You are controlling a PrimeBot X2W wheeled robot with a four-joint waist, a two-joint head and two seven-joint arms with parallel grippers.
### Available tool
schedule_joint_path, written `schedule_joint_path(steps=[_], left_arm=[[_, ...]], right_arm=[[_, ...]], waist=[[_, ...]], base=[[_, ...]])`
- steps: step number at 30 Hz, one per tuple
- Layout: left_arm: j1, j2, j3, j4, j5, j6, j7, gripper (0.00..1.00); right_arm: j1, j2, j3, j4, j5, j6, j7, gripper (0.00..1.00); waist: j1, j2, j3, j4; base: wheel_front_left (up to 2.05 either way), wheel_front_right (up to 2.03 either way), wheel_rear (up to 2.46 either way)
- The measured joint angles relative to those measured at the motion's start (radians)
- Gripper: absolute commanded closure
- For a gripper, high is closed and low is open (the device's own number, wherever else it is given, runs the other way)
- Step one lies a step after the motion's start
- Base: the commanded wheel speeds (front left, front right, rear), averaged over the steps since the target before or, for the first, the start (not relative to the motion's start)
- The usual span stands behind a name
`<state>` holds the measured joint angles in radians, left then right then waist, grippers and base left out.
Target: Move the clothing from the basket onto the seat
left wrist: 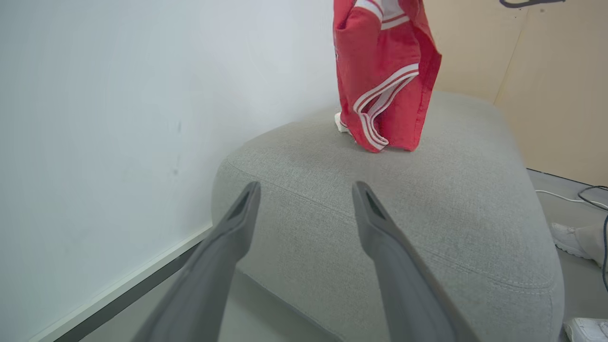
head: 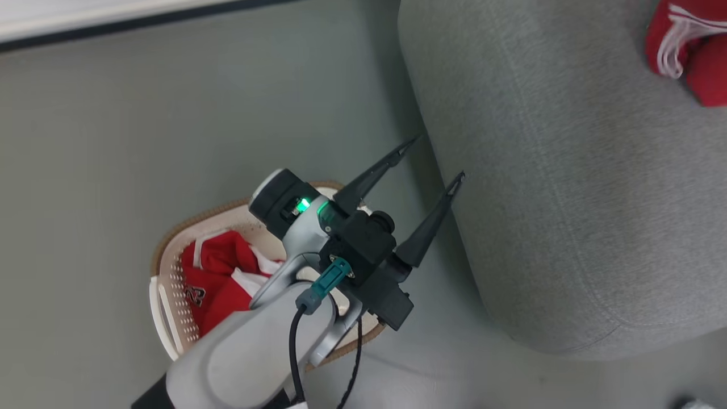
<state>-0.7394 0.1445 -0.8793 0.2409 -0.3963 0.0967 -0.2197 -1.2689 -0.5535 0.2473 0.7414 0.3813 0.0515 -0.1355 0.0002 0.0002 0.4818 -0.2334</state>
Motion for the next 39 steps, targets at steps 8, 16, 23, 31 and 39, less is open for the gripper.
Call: schedule_joint_path(steps=[8, 16, 23, 31, 39], left_arm=[[-0.07, 0.029, 0.006, -0.045, 0.048, 0.001, 0.036, 0.0], [-0.109, 0.047, 0.006, -0.045, 0.082, 0.001, 0.044, 0.0], [-0.113, 0.062, 0.008, -0.021, 0.083, 0.001, 0.043, 0.0], [-0.105, 0.053, 0.022, 0.027, 0.079, 0.002, 0.018, 0.0], [-0.069, 0.021, 0.034, 0.085, 0.036, 0.009, -0.003, 0.0]], right_arm=[[0.049, 0.084, 0.008, 0.084, 0.025, -0.003, -0.043, 1.0], [0.093, 0.155, 0.019, 0.181, 0.043, -0.001, -0.083, 1.0], [0.092, 0.187, 0.031, 0.222, 0.04, 0.012, -0.105, 0.0], [0.123, 0.197, 0.056, 0.22, 0.018, 0.033, -0.114, 0.0], [0.2, 0.208, 0.076, 0.169, -0.011, 0.04, -0.117, 0.0]], waist=[[0.0, 0.0, 0.123, 0.005], [0.0, 0.0, 0.219, -0.006], [-0.0001, -0.0001, 0.232, -0.023], [-0.0003, -0.0002, 0.183, -0.03], [-0.0003, -0.0003, 0.095, -0.032]], base=[[0.0, 0.0, 0.0], [0.0, 0.0, 0.0], [0.0, 0.0, 0.0], [0.0, 0.0, 0.0], [0.0, 0.0, 0.0]])
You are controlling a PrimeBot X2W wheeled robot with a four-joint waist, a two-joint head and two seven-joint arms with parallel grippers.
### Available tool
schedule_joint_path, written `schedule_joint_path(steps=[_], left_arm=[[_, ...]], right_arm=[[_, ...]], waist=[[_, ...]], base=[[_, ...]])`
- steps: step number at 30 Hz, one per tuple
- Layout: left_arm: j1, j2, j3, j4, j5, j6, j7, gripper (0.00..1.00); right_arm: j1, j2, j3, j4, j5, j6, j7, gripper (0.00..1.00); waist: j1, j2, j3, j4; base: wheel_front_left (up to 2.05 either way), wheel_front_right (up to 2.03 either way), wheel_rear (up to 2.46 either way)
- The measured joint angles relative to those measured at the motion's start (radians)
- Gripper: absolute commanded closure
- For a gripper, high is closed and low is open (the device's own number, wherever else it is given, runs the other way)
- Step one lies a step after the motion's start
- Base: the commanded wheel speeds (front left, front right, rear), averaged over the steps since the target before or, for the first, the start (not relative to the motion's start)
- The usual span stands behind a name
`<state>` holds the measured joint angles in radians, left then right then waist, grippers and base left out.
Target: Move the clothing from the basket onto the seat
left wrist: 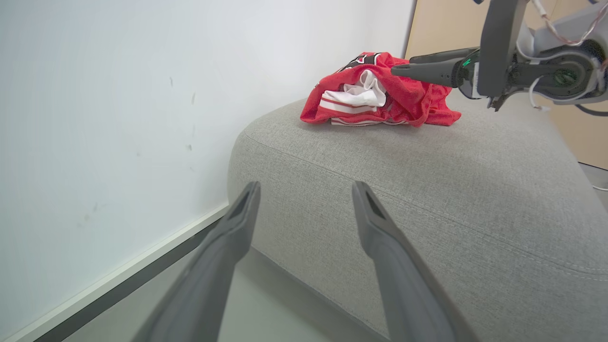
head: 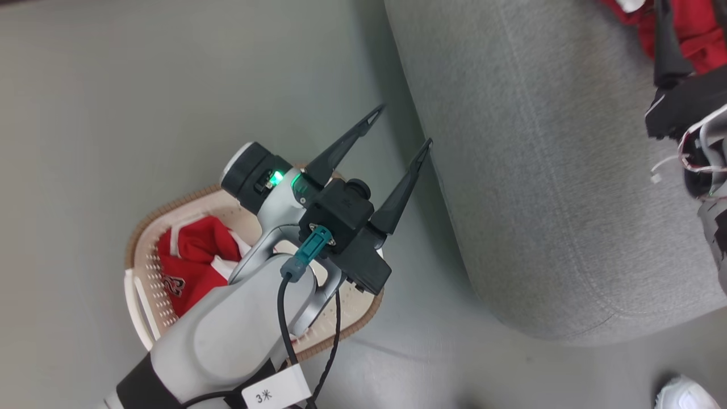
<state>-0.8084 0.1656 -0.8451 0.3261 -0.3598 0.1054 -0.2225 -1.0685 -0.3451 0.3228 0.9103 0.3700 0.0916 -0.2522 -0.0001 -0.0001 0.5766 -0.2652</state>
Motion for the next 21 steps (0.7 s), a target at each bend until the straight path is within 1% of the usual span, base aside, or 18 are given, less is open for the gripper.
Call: schedule_joint_path(steps=[8, 9, 10, 14, 20, 21], left_arm=[[0.05, -0.021, 0.039, 0.061, -0.048, 0.0, -0.018, 0.0], [0.05, -0.021, 0.039, 0.061, -0.048, 0.0, -0.018, 0.0], [0.068, -0.025, 0.057, 0.077, -0.071, 0.0, -0.02, 0.0], [0.111, -0.024, 0.092, 0.108, -0.092, 0.0, -0.022, 0.0], [0.194, -0.011, 0.15, 0.152, -0.144, 0.002, -0.027, 0.0], [0.194, -0.011, 0.15, 0.152, -0.144, 0.002, -0.027, 0.0]], right_arm=[[0.081, 0.004, 0.006, -0.058, -0.002, 0.01, -0.002, 0.0], [0.081, 0.004, 0.006, -0.058, -0.002, 0.01, -0.002, 0.0], [0.104, 0.007, 0.011, -0.067, -0.007, 0.014, -0.004, 0.0], [0.145, 0.017, 0.014, -0.096, -0.01, 0.014, -0.004, 0.0], [0.244, 0.053, 0.016, -0.132, -0.01, 0.014, -0.004, 0.0], [0.244, 0.053, 0.016, -0.132, -0.01, 0.014, -0.004, 0.0]], waist=[[-0.0001, 0.0, -0.108, 0.017], [-0.0001, 0.0, -0.108, 0.017], [-0.0001, 0.0, -0.135, 0.026], [-0.0001, -0.0001, -0.191, 0.047], [-0.0001, 0.0, -0.276, 0.085], [-0.0001, 0.0, -0.276, 0.085]], base=[[0.0, 0.0, 0.0], [0.0, 0.0, 0.0], [0.0, 0.0, 0.0], [0.0, 0.0, 0.0], [0.0, 0.0, 0.0], [0.0, 0.0, 0.0]])
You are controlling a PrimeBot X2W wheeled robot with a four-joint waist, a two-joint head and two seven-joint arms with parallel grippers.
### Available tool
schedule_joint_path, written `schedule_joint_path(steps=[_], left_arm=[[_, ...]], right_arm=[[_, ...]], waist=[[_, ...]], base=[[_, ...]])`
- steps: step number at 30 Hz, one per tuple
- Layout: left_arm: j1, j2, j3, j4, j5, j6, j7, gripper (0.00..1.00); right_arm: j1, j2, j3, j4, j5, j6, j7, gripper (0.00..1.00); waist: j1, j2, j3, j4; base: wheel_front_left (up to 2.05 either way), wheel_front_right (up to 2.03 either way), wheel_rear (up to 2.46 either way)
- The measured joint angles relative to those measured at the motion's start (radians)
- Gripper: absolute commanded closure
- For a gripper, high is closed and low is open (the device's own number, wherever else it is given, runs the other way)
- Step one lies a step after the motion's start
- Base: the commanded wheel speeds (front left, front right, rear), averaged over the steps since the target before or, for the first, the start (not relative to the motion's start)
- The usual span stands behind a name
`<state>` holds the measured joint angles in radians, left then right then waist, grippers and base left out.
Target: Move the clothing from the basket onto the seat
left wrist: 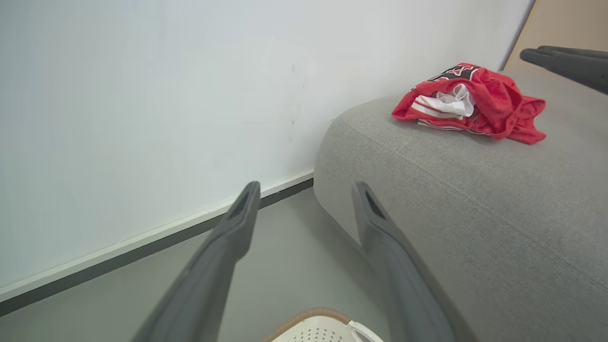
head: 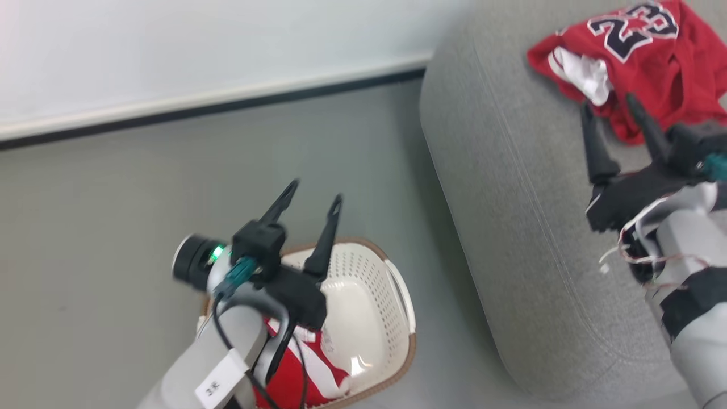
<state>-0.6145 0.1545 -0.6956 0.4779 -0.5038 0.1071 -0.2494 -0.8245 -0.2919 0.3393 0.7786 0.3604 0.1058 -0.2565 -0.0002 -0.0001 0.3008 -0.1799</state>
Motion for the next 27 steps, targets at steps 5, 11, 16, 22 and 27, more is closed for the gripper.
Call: schedule_joint_path(steps=[5, 11, 16, 22, 27], left_arm=[[0.09, 0.016, 0.057, 0.029, -0.047, 0.008, 0.0, 0.0], [0.21, 0.032, 0.133, 0.034, -0.07, 0.009, 0.0, 0.0], [0.304, 0.048, 0.183, 0.02, -0.095, 0.016, 0.0, 0.0], [0.418, 0.072, 0.242, -0.038, -0.095, 0.017, 0.0, 0.0], [0.512, 0.084, 0.295, -0.097, -0.083, 0.017, 0.0, 0.0]], right_arm=[[0.082, 0.024, 0.0, -0.036, 0.0, 0.0, 0.0, 0.0], [0.217, 0.056, -0.001, -0.085, 0.002, -0.011, 0.0, 0.0], [0.335, 0.084, -0.006, -0.132, 0.01, -0.033, 0.0, 0.0], [0.462, 0.106, -0.009, -0.222, 0.01, -0.067, 0.0, 0.0], [0.559, 0.109, -0.009, -0.322, 0.006, -0.094, 0.0, 0.0]], waist=[[-0.0001, 0.0, -0.073, 0.031], [0.0, -0.0001, -0.162, 0.064], [0.0, 0.0, -0.238, 0.089], [0.0, 0.0, -0.316, 0.116], [0.0, -0.0001, -0.363, 0.138]], base=[[0.0, 0.0, 0.0], [0.0, 0.0, 0.0], [0.0, 0.0, 0.0], [0.0, 0.0, 0.0], [0.0, 0.0, 0.0]])
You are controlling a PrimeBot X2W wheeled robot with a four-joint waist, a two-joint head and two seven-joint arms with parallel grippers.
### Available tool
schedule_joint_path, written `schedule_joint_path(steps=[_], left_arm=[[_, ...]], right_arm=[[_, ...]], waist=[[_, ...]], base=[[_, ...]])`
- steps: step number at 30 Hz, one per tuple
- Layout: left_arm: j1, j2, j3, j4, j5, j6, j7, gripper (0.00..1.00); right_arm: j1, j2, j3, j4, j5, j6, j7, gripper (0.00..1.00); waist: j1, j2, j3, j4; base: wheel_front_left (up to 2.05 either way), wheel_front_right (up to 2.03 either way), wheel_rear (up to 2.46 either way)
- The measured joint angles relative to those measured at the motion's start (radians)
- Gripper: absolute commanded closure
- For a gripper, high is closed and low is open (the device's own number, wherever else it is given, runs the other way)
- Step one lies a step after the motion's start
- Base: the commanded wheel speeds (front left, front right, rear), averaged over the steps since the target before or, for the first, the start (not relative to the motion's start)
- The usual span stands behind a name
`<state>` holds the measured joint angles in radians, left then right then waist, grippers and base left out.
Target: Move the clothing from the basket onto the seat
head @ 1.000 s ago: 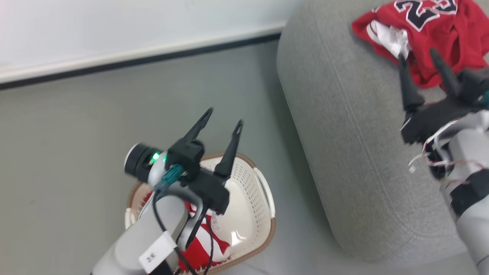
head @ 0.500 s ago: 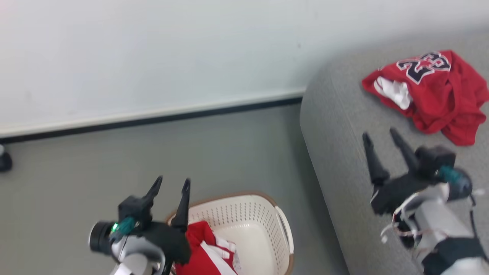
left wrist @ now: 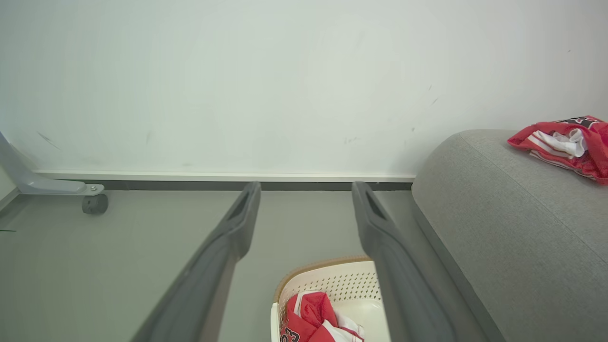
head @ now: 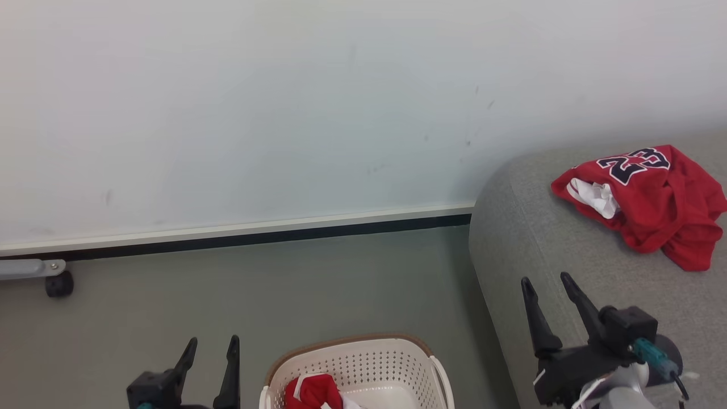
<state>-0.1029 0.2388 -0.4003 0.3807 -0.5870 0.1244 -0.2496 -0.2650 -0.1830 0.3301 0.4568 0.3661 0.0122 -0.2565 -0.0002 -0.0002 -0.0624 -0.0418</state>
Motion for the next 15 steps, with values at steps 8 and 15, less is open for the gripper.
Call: schedule_joint_path(steps=[8, 15], left_arm=[[0.1, -0.006, 0.067, -0.063, 0.048, 0.0, 0.0, 0.0], [0.152, -0.023, 0.116, -0.115, 0.085, 0.0, 0.0, 0.0]], right_arm=[[0.131, -0.001, -0.028, -0.117, -0.006, -0.04, 0.0, 0.0], [0.205, -0.006, -0.048, -0.21, -0.014, -0.06, 0.0, 0.0]], waist=[[0.0002, 0.0002, -0.016, 0.017], [0.0002, 0.0002, -0.015, 0.022]], base=[[0.0, 0.0, 0.0], [0.0, 0.0, 0.0]])
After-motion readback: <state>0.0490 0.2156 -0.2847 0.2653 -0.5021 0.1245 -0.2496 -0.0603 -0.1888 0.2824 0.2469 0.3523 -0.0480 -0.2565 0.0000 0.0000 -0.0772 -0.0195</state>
